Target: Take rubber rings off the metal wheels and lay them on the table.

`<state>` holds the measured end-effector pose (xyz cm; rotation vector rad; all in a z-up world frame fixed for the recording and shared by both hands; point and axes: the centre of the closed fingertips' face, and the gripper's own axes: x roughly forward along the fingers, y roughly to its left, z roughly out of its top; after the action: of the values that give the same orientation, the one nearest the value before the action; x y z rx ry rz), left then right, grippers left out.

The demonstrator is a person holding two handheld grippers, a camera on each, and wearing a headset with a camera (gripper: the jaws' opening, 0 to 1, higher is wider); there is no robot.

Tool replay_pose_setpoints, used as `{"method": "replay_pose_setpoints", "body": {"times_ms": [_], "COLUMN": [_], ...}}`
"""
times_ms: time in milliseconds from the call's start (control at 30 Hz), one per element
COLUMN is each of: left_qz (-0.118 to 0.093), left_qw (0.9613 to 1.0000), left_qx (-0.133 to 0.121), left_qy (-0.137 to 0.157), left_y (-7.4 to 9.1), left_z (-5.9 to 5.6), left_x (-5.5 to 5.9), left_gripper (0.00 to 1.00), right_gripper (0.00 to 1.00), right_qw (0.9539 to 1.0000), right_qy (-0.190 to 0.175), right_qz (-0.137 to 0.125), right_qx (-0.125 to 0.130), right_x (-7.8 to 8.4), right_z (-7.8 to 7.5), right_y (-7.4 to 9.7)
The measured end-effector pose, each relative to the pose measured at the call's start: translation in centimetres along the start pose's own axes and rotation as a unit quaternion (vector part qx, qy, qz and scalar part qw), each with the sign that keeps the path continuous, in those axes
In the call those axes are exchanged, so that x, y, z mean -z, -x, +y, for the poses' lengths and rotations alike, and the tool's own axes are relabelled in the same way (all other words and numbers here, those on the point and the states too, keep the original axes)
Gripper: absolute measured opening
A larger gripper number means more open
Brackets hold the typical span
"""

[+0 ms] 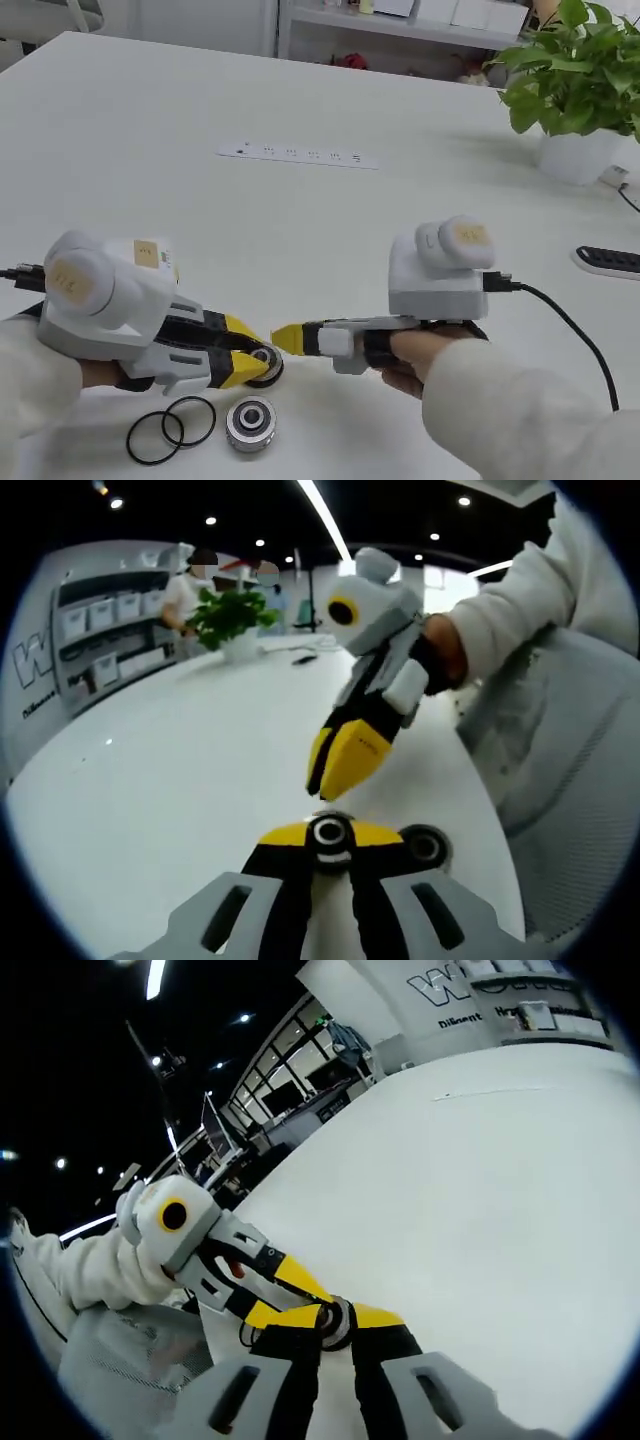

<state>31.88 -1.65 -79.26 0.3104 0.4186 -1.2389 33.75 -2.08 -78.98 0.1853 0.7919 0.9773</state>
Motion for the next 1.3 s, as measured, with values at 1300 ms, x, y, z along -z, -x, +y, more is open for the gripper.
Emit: {"method": "replay_pose_setpoints", "body": {"times_ms": [1300], "left_qz": [-0.005], "left_qw": [1.0000], "left_qx": [-0.001], "left_qy": [0.006], "left_y": [0.0], "left_z": [0.1], "left_x": [0.0], "left_gripper": [0.14], "right_gripper": [0.13], "right_qw": [0.9697], "right_qy": [0.234], "right_qz": [0.070], "right_qx": [-0.005], "right_x": [2.8], "right_z": [1.0], "right_y": [-0.8]}}
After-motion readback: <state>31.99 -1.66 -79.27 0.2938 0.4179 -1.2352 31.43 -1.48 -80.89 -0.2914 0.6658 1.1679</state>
